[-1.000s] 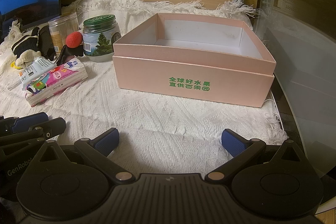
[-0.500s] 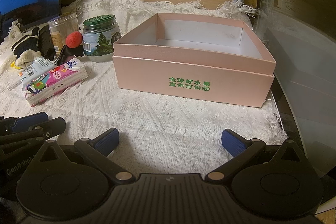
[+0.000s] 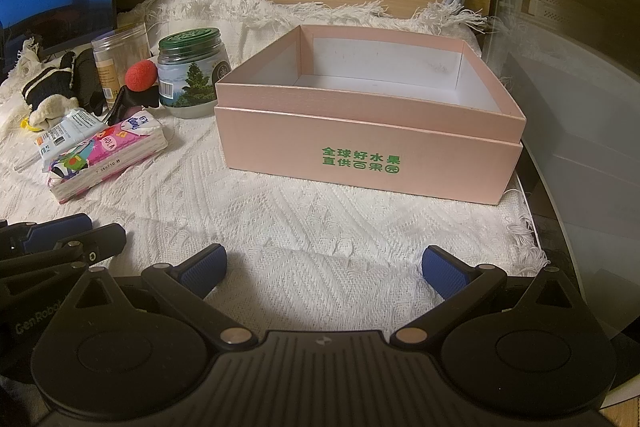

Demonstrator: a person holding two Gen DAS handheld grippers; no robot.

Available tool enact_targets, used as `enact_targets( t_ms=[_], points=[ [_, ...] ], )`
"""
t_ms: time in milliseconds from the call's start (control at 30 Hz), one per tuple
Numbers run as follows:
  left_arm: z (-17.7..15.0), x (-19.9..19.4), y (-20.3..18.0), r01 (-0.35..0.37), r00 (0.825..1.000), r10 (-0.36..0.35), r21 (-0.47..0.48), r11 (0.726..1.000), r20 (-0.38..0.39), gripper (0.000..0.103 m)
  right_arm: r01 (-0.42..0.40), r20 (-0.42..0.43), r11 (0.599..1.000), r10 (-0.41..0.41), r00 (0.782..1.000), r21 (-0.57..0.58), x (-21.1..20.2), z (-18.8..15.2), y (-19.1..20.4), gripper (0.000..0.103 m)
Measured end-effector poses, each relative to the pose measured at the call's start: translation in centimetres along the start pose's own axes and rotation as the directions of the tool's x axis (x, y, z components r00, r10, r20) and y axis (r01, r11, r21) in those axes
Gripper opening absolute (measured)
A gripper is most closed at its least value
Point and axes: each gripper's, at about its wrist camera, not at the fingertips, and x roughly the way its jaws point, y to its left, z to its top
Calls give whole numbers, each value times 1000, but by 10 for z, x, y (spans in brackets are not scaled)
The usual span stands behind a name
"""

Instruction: Organize soft objects

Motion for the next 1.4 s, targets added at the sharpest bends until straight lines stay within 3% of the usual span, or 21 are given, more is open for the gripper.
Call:
enact_targets(
  t_ms=[933, 1067, 1233, 1400],
  points=[
    [0, 0, 1, 1, 1000, -1, -5, 1000, -6, 33, -9, 1, 1000, 9, 1000, 11, 1, -1, -3, 103],
    [8, 1, 7, 18, 998, -19, -12, 1000, -59, 32, -33, -67, 999, 32, 997, -1, -2, 3, -5, 103],
    [22, 3, 22, 13, 987, -31, -111, 994, -160, 28, -47, -212, 998, 40, 976, -29, -2, 15, -3, 103],
    [33, 4, 47, 143, 955, -166, -107, 984, -247, 28, -23, -257, 1000, 17, 966, -18, 0, 18, 2, 103]
  ],
)
